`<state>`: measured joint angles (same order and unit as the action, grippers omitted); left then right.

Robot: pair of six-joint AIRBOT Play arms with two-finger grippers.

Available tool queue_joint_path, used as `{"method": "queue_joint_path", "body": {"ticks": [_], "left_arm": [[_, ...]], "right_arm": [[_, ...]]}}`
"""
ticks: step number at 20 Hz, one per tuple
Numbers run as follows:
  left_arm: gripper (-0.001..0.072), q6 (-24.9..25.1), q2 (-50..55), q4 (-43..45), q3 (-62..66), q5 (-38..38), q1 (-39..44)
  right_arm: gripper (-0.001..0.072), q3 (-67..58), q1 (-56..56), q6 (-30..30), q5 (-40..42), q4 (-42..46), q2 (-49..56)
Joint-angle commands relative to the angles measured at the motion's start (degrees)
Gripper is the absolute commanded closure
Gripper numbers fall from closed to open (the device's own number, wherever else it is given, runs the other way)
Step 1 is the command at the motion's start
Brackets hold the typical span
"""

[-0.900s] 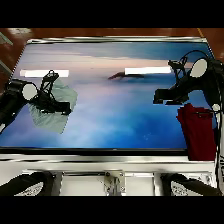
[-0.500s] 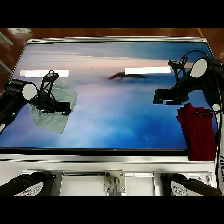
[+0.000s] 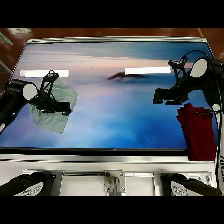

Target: Fold the shirts.

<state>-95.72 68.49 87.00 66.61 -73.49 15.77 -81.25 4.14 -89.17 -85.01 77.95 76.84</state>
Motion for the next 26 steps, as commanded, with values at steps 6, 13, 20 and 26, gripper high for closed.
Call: {"method": "queue_joint_path", "body": {"ticks": [6,13,20,26], "left_arm": [[0.0059,-0.2,0.74,-0.04,-0.02,-0.04,0.0],[0.0058,0.0,0.83,0.04,-0.02,-0.63,0.33],[-0.0002,-9.33,16.31,8.98,15.13,9.33,-19.32],[-0.0003,-7.13,33.09,-4.13,23.19,6.08,-29.7]], "right_arm": [[0.0037,0.02,-0.02,-0.61,-0.74,-4.59,-0.02],[0.0037,0.02,-0.02,-0.52,7.72,-3.91,0.04],[0.0037,0.02,-0.02,-0.55,10.95,-3.93,0.04],[0.0037,0.02,-0.02,-0.55,10.93,-3.93,0.04]]}}
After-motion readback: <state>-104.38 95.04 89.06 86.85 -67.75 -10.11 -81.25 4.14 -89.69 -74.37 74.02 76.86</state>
